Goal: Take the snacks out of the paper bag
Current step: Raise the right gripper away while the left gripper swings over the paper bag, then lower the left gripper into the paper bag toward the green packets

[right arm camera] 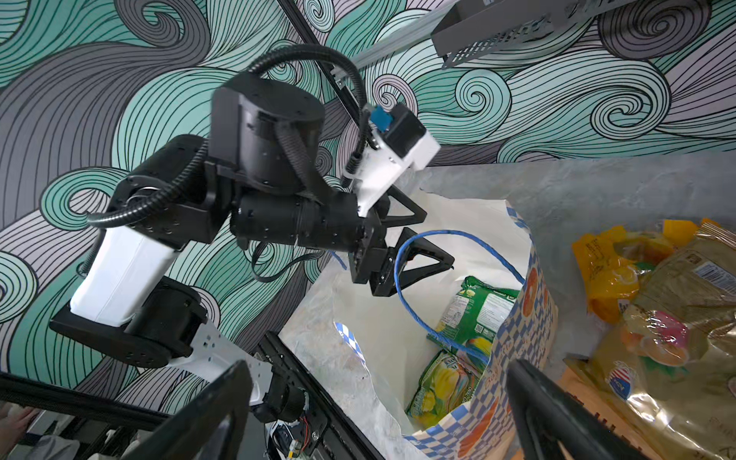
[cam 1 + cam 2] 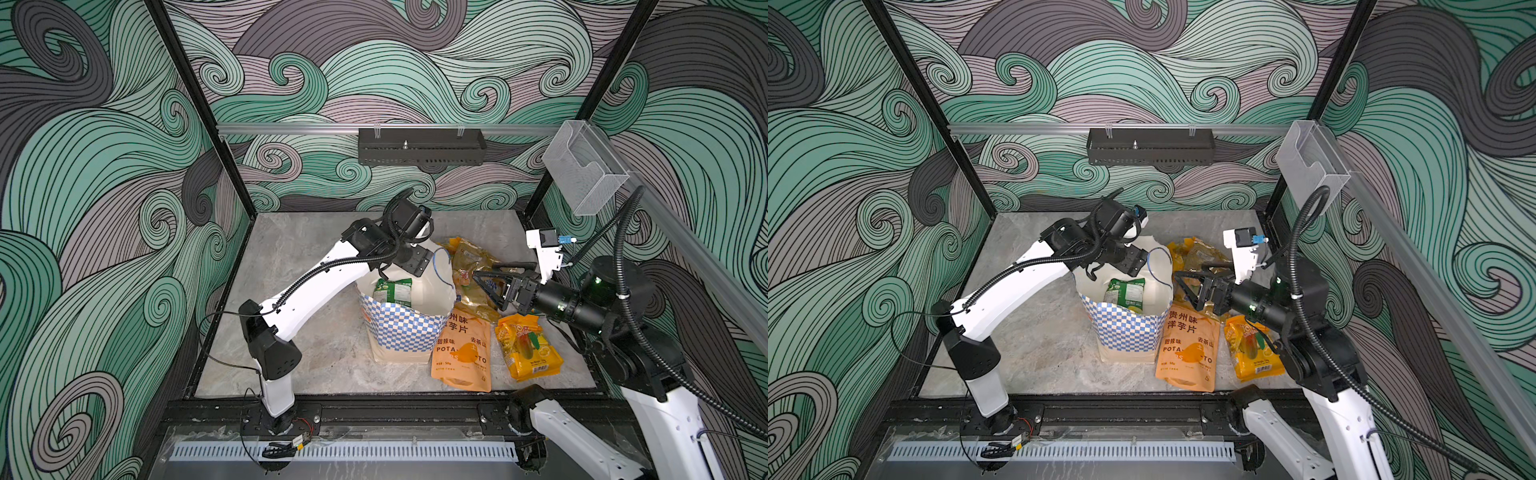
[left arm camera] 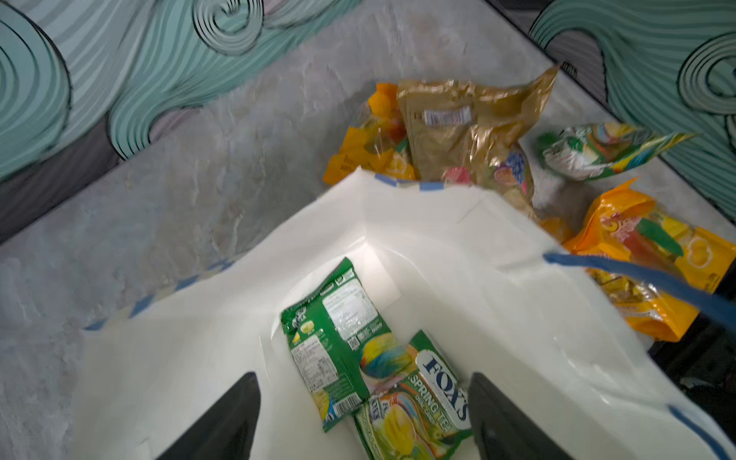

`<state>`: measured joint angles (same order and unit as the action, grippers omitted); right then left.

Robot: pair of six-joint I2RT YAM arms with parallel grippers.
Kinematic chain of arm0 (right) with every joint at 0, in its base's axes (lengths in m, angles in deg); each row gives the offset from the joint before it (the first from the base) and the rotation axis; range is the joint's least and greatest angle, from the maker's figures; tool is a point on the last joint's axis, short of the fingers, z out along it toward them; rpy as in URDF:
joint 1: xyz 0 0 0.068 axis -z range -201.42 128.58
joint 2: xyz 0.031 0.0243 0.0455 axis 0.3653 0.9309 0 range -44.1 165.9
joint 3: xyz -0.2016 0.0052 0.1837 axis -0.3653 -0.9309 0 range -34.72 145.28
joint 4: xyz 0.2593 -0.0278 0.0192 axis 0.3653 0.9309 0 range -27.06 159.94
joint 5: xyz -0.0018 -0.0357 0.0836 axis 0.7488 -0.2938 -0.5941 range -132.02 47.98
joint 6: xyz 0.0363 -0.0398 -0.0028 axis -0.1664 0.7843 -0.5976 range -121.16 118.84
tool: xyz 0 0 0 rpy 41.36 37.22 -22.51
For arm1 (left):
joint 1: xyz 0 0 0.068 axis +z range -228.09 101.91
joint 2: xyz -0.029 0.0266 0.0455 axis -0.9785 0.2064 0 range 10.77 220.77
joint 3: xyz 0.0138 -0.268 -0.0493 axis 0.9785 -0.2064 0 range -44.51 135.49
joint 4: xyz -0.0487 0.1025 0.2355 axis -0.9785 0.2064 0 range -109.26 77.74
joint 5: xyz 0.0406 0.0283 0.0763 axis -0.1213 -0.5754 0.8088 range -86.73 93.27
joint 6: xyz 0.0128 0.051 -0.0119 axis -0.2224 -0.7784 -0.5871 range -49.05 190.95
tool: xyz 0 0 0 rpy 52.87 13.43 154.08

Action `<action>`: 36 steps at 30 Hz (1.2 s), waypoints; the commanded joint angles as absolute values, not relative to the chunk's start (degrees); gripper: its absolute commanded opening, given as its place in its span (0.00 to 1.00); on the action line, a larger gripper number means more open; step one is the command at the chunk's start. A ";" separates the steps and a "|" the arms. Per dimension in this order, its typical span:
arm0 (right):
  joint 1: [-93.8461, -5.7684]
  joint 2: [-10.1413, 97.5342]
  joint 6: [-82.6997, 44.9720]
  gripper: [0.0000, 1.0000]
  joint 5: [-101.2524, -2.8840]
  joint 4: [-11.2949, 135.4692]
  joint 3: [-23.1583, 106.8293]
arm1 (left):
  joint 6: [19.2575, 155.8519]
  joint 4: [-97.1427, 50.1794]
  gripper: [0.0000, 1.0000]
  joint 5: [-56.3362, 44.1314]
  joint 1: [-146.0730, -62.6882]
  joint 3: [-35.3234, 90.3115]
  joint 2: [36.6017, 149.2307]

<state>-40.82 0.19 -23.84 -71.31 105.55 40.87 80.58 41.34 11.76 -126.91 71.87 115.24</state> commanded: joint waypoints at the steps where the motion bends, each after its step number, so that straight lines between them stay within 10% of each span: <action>1: -41.07 -0.29 -22.26 1.00 -70.46 107.32 40.25 | 82.91 47.48 0.84 5.58 -126.94 72.87 117.18; 36: -41.11 0.62 -21.73 1.00 -69.18 108.18 39.44 | 88.22 32.52 0.97 1.56 -126.89 43.86 130.21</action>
